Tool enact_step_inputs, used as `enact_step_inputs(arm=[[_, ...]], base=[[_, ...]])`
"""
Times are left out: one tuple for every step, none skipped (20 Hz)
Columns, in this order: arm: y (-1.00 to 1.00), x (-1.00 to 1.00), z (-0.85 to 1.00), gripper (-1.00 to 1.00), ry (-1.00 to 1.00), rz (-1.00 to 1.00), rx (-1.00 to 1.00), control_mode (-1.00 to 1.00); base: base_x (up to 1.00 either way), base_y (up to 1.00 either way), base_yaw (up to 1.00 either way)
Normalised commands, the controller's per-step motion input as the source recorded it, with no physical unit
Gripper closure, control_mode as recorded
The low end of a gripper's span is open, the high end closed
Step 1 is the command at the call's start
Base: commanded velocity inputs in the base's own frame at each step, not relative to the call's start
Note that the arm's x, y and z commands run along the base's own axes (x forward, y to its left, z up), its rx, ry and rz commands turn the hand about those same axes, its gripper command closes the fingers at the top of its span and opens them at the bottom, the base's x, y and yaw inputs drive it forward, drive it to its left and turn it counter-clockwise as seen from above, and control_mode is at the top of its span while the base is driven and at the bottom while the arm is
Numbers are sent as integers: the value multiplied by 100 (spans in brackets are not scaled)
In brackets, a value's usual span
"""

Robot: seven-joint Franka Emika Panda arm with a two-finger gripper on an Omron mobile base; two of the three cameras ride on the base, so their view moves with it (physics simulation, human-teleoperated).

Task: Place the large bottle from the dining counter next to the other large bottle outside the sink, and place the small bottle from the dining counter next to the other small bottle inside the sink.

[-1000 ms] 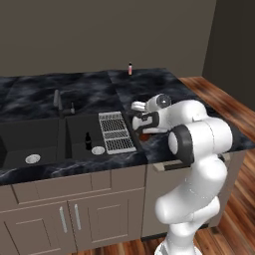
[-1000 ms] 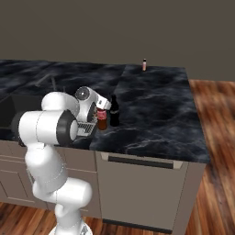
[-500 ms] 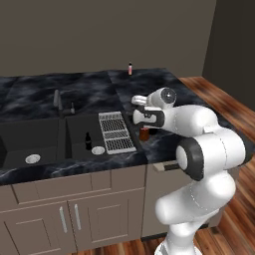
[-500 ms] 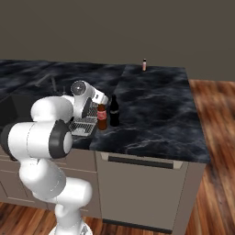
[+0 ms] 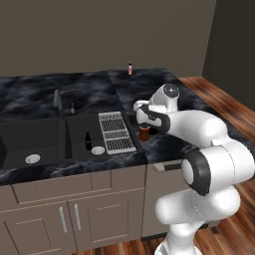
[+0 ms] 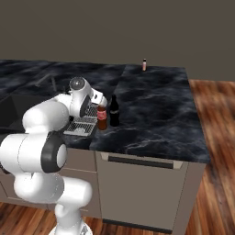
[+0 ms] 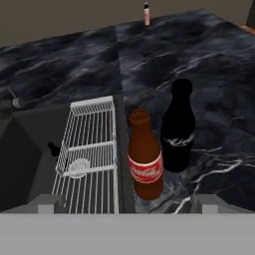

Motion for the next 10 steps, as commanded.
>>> enact_step_inputs(arm=[[11,-32,-11,-100,19,9,-11,-100],[10,-31,-8,-100,18,9,-9,-100],[6,-27,-14,-100,17,10,-7,-100],[4,-29,-14,-100,15,9,-2,-100],[1,-25,-6,-100,13,9,-1,-100],[0,-25,-14,-100,11,11,-5,-100],[0,-26,-6,-100,7,10,-1,-100],[0,-24,-7,-100,6,10,0,-100],[0,-13,-7,-100,6,12,0,-100],[0,-9,-7,-100,7,12,0,-100]], base=[[0,0,0],[0,0,0],[0,0,0],[0,0,0],[0,0,0],[0,0,0],[0,0,0],[0,0,0],[0,0,0],[0,0,0]])
